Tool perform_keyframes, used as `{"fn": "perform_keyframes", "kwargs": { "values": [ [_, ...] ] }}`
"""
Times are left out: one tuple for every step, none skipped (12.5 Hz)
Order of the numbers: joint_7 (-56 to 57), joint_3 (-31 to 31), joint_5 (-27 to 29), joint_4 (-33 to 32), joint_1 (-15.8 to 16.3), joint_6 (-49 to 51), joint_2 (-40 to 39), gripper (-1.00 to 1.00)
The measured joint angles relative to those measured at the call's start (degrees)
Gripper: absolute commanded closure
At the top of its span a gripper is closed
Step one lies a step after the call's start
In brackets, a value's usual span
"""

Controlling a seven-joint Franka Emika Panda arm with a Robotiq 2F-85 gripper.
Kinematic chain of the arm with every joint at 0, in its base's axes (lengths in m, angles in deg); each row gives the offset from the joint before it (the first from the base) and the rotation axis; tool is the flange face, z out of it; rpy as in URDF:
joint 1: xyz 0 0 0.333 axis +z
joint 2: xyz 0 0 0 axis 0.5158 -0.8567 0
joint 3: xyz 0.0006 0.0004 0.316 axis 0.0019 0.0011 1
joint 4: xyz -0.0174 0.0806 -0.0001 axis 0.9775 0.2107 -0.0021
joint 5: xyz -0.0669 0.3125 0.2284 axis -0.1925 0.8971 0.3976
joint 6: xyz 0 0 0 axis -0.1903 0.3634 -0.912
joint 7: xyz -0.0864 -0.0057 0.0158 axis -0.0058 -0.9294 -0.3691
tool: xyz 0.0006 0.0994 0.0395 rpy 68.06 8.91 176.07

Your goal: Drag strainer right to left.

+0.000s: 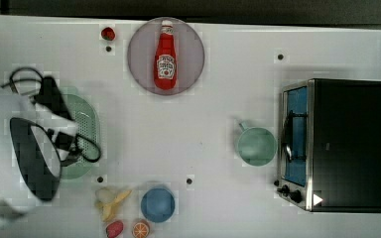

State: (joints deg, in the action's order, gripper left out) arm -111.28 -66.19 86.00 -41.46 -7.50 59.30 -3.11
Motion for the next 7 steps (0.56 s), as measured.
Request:
{"fn": "perform_keyframes", "kwargs": {
  "values": [
    [5.4,-2.9,0.1,0.8,-0.2,2.9,4.4,-1.0],
    [10.2,-6.2,-0.5,0.9,-0.2,4.7,8.9,-1.0],
    [13.9,-9.5,-1.1,1.2,-0.4,5.9,12.8,-1.0],
    [17.9,-12.6,-3.0,1.7,-0.9,7.8,15.8,-1.0],
    [22.0,-15.9,-4.3,2.2,-1.4,10.1,17.9,-1.0],
    [25.7,-19.5,-5.0,2.7,-1.7,10.5,19.1,-1.0],
    [28.9,-22.7,-4.9,3.2,-2.7,11.0,19.0,-1.0]
  ]
}}
